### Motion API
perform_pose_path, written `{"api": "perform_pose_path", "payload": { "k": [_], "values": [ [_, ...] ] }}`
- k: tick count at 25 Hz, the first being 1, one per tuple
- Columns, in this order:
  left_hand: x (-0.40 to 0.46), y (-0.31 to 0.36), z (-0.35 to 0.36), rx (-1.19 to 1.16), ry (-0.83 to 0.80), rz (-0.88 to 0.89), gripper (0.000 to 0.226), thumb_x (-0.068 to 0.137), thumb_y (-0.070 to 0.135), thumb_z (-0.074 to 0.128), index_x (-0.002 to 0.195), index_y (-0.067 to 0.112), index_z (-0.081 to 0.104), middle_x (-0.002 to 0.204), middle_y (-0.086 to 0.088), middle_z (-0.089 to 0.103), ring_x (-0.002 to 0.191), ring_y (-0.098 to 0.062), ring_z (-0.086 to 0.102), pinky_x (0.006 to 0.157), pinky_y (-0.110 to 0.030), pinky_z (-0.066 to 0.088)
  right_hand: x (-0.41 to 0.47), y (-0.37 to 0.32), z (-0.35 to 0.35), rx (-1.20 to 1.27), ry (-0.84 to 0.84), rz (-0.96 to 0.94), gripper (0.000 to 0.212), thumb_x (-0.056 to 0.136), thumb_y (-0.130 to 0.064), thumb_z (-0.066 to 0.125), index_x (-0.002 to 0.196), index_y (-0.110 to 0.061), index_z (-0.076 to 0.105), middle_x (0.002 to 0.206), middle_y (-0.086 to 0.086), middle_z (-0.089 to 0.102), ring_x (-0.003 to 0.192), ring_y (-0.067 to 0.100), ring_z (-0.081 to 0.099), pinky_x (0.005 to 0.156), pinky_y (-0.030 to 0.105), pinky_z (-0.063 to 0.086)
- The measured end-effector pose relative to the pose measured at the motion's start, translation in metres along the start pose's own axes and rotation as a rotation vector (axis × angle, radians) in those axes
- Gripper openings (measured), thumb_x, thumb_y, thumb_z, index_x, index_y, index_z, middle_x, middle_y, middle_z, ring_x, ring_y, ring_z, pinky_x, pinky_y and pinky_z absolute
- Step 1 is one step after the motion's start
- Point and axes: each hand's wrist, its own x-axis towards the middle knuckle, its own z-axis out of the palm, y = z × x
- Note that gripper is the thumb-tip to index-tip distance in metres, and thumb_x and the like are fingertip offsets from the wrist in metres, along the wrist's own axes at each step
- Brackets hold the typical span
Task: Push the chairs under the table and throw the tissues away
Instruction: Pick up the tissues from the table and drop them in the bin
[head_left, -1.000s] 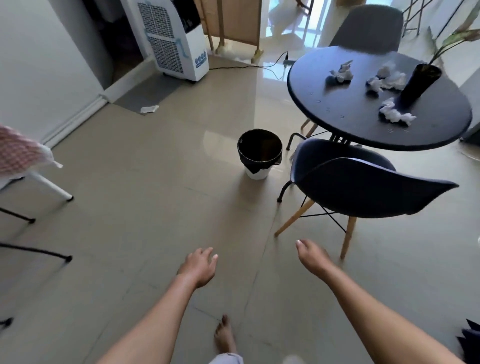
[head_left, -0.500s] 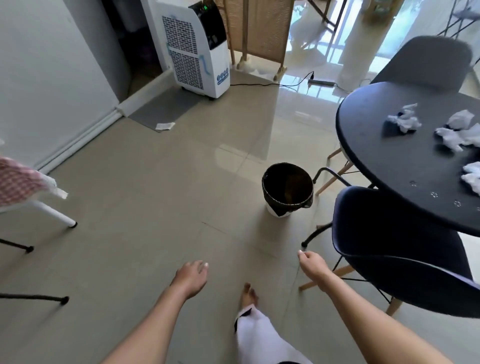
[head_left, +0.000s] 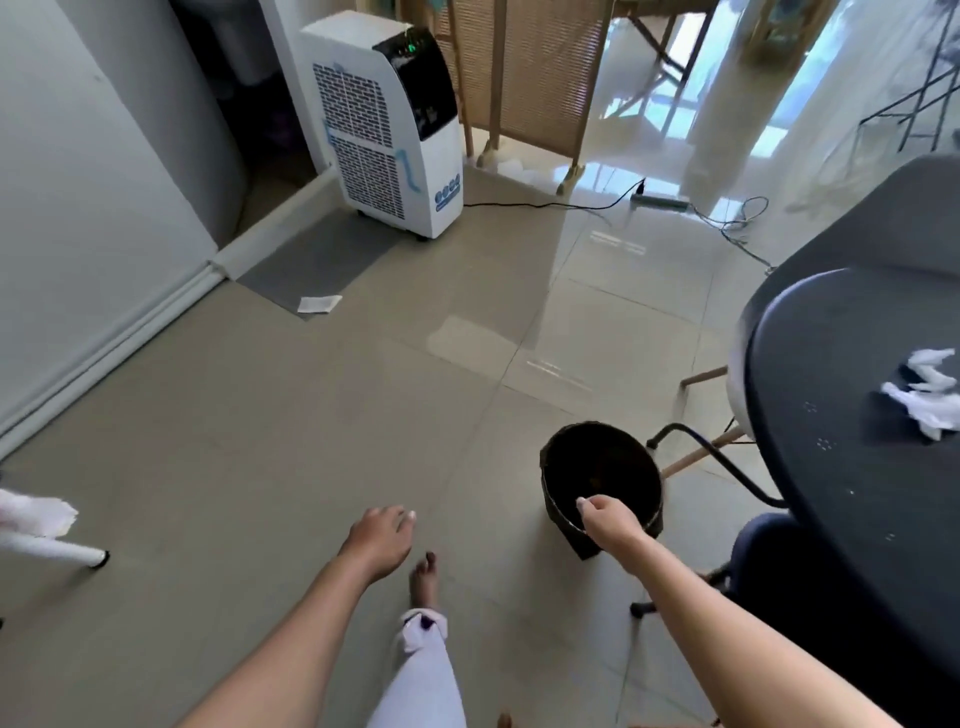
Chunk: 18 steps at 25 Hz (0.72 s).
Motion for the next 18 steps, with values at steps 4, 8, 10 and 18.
{"api": "perform_pose_path", "payload": {
  "k": [4, 8, 10, 18],
  "values": [
    [0.094, 0.024, -0.066, 0.118, -0.051, 0.064, 0.046, 0.100, 0.033, 0.031, 0.136, 0.008, 0.045, 0.146, -0.015, 0.044, 0.137, -0.027, 0.037, 0.114, -0.033, 0.030, 0.056, -0.054, -0.015, 0.083, 0.050, 0.045, 0.032, 0.096, -0.027, 0.041, 0.086, -0.008, 0.064, 0.083, 0.006, 0.062, 0.091, 0.027, 0.060, 0.079, 0.031, 0.043],
    [0.184, 0.080, -0.125, 0.228, -0.102, 0.165, 0.045, 0.100, 0.034, 0.031, 0.131, 0.008, 0.051, 0.142, -0.015, 0.049, 0.133, -0.029, 0.042, 0.112, -0.035, 0.034, 0.105, -0.094, -0.040, 0.188, 0.108, 0.140, 0.032, 0.097, -0.026, 0.041, 0.096, -0.007, 0.067, 0.095, 0.009, 0.066, 0.093, 0.023, 0.058, 0.082, 0.030, 0.042],
    [0.226, 0.116, -0.143, 0.281, -0.137, 0.228, 0.044, 0.099, 0.034, 0.032, 0.129, 0.008, 0.052, 0.141, -0.015, 0.050, 0.131, -0.029, 0.044, 0.110, -0.035, 0.036, 0.131, -0.104, -0.055, 0.251, 0.142, 0.201, 0.034, 0.097, -0.026, 0.041, 0.070, -0.014, 0.058, 0.074, 0.002, 0.058, 0.075, 0.017, 0.051, 0.071, 0.028, 0.038],
    [0.370, 0.279, -0.179, 0.387, -0.245, 0.394, 0.046, 0.099, 0.038, 0.034, 0.136, 0.012, 0.046, 0.144, -0.012, 0.048, 0.132, -0.027, 0.044, 0.110, -0.033, 0.036, 0.252, -0.116, -0.131, 0.431, 0.261, 0.442, 0.027, 0.094, -0.023, 0.040, 0.075, -0.011, 0.055, 0.091, 0.011, 0.058, 0.087, 0.023, 0.051, 0.073, 0.024, 0.034]
  ]
}}
